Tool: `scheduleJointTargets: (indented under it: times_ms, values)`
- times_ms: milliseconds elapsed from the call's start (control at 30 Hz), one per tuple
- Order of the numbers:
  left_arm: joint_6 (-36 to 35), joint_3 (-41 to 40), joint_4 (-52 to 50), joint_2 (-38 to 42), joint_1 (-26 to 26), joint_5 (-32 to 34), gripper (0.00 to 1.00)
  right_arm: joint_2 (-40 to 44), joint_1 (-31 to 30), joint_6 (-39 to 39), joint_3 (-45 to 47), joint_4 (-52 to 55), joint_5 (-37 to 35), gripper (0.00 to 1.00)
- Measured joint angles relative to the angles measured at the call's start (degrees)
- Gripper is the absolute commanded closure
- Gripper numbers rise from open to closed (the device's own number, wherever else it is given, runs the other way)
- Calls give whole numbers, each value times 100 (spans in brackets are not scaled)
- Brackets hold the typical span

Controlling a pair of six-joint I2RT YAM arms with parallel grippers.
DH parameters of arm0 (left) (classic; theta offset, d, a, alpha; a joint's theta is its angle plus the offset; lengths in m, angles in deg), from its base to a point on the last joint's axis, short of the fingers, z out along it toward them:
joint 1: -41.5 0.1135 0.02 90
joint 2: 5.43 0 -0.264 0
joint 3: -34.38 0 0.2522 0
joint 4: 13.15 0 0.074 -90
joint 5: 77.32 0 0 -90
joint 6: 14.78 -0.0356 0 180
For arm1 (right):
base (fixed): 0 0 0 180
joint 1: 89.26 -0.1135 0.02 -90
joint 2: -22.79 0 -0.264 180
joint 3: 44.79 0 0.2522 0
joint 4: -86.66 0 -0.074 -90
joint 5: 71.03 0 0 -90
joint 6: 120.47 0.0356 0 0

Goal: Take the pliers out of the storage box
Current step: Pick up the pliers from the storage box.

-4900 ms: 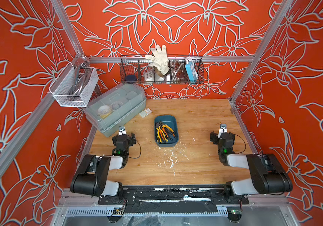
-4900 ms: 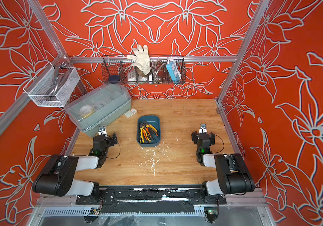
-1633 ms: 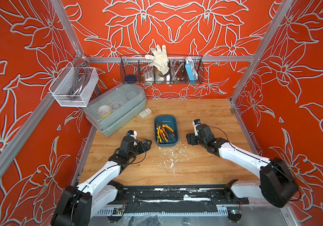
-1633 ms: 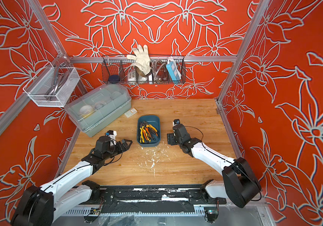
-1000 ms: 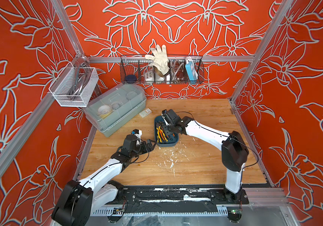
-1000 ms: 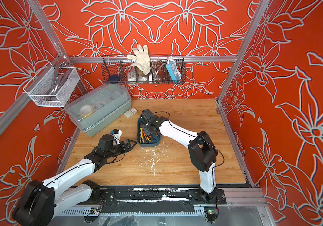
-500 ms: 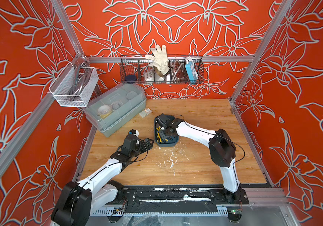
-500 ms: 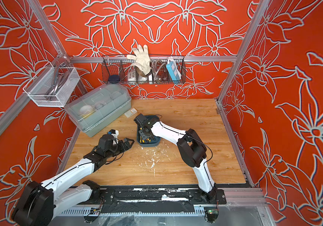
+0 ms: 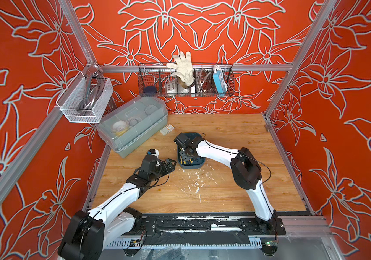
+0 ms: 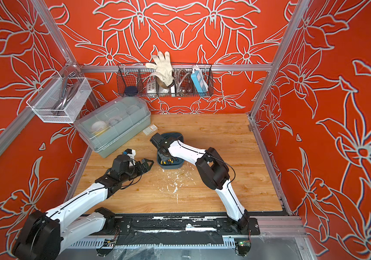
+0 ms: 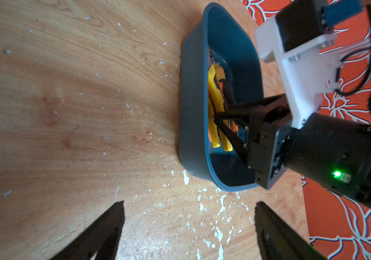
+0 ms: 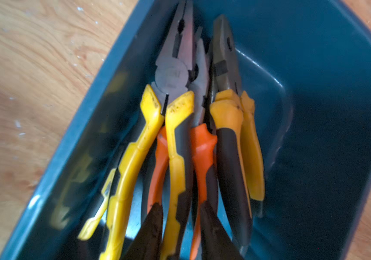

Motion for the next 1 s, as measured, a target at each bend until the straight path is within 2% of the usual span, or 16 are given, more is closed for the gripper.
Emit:
scheduleJointTargets:
  times_ms: [100,233,267,600,1000]
  values:
    - [0,-2,0,42,0,17,10,-170,-68,7,-205,90,-221,71]
    - [0,-4,2,59,0,44,10,-247,-98,188,-247,192,-492,97]
    - [0,-4,2,61,0,42,10,-247,-83,157,-249,243,-496,100]
    - [-4,-4,2,63,0,44,10,-42,-74,232,-120,251,-525,100]
    - [-4,-4,2,63,0,63,10,1902,55,457,896,-39,-719,100]
